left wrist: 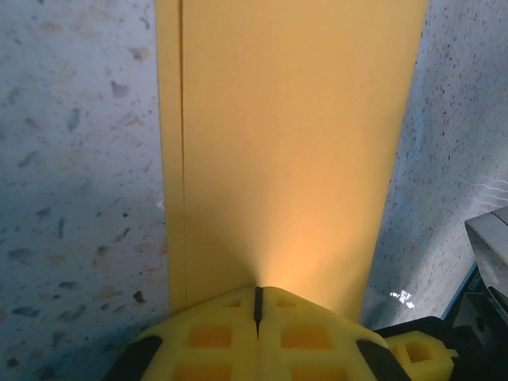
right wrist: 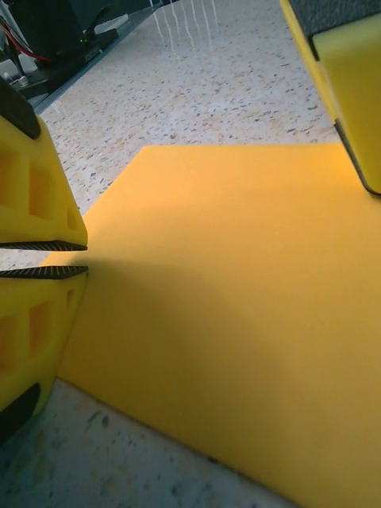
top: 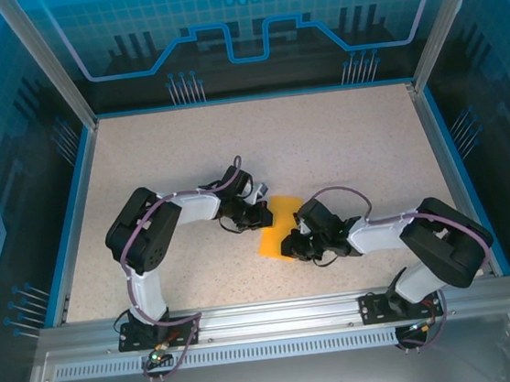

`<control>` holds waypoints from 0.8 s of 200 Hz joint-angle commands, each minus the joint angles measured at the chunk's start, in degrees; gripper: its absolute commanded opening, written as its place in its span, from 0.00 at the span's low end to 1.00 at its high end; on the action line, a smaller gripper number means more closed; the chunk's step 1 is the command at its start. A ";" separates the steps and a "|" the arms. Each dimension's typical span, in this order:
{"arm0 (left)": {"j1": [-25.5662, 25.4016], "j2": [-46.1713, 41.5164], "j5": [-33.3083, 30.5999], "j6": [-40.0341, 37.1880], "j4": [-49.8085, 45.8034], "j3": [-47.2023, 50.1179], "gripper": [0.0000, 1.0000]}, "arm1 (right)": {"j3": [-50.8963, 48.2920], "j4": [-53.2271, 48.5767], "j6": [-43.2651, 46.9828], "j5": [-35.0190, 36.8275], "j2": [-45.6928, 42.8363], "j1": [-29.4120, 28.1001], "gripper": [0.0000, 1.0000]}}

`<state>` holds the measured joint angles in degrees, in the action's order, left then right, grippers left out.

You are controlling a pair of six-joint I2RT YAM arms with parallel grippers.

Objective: Fold a paper plane with a square sheet of paper (pick it up from the middle)
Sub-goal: Fold the square sheet of paper in half at the center of the table.

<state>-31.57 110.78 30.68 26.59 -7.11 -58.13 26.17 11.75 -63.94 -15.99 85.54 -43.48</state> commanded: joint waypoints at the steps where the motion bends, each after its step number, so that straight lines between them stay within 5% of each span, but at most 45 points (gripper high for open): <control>1: -0.14 5.28 -12.13 -1.46 -8.99 3.83 0.00 | -2.24 0.03 -1.19 0.90 0.79 -1.07 0.17; 61: -0.15 5.24 -12.04 -1.28 -9.32 3.48 0.00 | -3.98 -0.84 -0.48 0.46 -8.20 -1.06 0.19; 160: -0.16 5.41 -12.14 -1.62 -9.50 3.44 0.00 | -3.85 -2.62 1.33 -2.69 -4.25 0.00 0.19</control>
<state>-31.57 110.78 30.68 26.59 -7.14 -58.15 22.76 13.08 -64.03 -17.89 82.50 -44.16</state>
